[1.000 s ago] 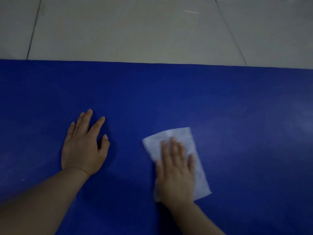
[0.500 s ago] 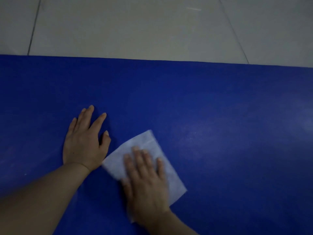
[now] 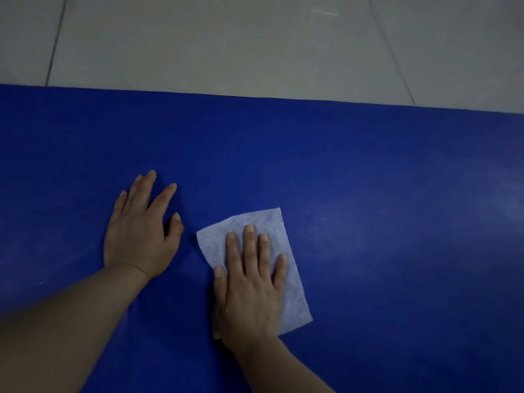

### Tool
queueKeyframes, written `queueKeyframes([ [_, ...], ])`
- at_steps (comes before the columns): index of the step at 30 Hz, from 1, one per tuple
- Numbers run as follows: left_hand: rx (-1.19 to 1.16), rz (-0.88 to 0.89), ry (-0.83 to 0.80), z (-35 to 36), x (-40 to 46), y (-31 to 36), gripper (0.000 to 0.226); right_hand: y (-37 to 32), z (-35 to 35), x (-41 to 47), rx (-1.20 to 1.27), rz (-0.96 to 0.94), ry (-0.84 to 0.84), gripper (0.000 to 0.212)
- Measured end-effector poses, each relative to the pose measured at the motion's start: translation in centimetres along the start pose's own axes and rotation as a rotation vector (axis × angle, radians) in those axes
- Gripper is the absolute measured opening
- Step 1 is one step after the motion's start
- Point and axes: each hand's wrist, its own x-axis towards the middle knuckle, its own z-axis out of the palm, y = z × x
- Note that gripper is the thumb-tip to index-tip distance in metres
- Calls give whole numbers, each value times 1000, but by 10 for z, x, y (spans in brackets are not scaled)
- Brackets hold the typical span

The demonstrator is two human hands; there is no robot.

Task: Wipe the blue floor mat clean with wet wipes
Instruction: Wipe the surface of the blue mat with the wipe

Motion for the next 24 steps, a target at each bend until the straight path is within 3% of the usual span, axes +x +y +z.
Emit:
queueKeyframes([
  [10,-152,1,100,-13,-35,10,52,4,-4,-3,52,-55,-72,57],
  [16,23,-14,-36,-13,-163,-5,57,20,-12,-7,-14,7,-139,63],
  [20,58,-56,-72,-11,-167,-3,58,51,-17,-28,-56,122,-155,57],
  [24,31,-55,-72,-11,-165,-4,58,18,1,-67,-58,-51,-67,61],
])
